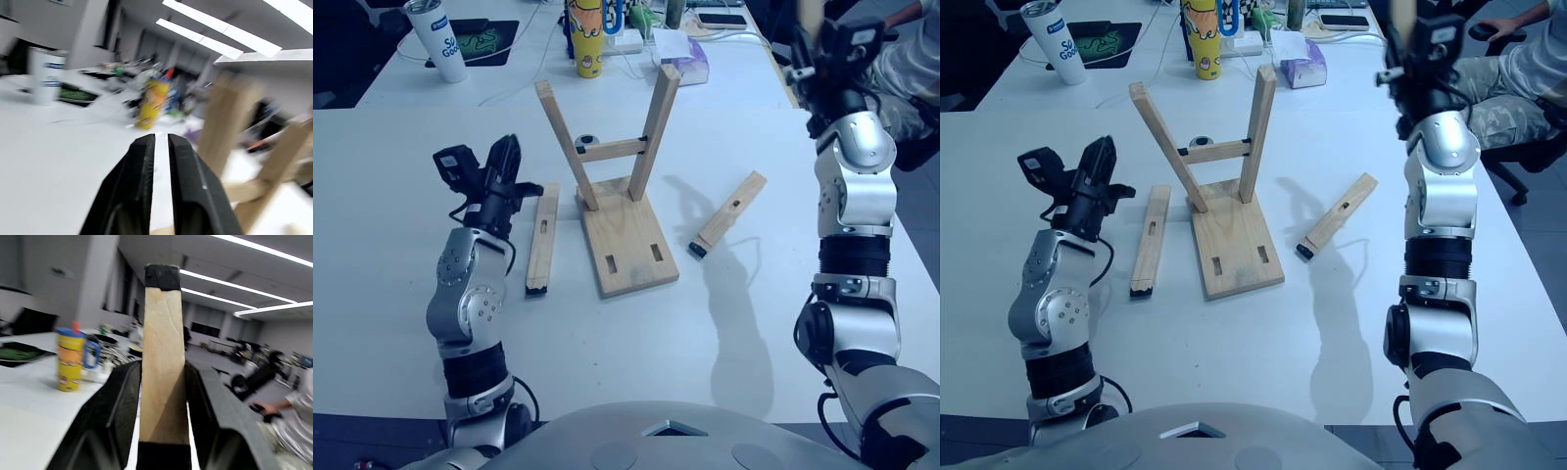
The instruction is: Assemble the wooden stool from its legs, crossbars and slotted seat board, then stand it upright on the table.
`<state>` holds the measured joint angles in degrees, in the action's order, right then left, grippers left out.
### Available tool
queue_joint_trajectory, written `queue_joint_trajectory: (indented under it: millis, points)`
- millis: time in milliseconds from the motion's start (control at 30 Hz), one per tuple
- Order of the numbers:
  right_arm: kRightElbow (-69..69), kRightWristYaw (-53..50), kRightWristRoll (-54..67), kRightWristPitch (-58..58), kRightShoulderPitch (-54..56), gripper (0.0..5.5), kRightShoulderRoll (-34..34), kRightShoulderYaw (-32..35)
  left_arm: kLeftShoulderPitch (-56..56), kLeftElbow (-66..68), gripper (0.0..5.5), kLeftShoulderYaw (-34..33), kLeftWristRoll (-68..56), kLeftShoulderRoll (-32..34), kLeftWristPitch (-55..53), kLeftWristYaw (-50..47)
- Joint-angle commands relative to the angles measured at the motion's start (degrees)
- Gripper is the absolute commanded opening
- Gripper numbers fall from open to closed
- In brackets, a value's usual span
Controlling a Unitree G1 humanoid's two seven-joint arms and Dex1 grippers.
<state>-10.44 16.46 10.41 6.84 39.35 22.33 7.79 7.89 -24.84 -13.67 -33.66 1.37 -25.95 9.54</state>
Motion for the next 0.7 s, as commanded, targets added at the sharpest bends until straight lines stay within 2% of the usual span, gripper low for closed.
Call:
queue_joint_trajectory:
  millis: [33, 233, 367, 467, 700]
  points:
    - [12.3, 10.7, 7.7, 5.4, -0.4, 1.34, 0.0, -4.2, -2.2, -6.2, 1.19, 0.5, -16.5, -1.6, -5.0, 3.6]
    - [21.3, 24.1, 7.7, 5.7, -8.2, 1.34, 3.8, -13.6, -3.4, -8.4, 1.95, 4.6, -26.3, -1.9, -8.3, 3.0]
    - [22.7, 28.0, 6.5, 4.4, -10.1, 1.34, 4.8, -16.5, -2.5, -7.5, 2.64, 7.0, -28.0, -3.1, -8.0, 1.1]
    - [22.6, 28.8, 5.6, 3.4, -10.0, 1.34, 4.7, -17.0, -1.3, -6.8, 2.94, 7.3, -28.7, -3.7, -7.4, -0.6]
    - [23.3, 29.3, 4.4, 1.9, -10.5, 1.34, 4.0, -18.0, 0.3, -4.8, 2.94, 8.2, -29.3, -4.6, -6.2, -2.7]
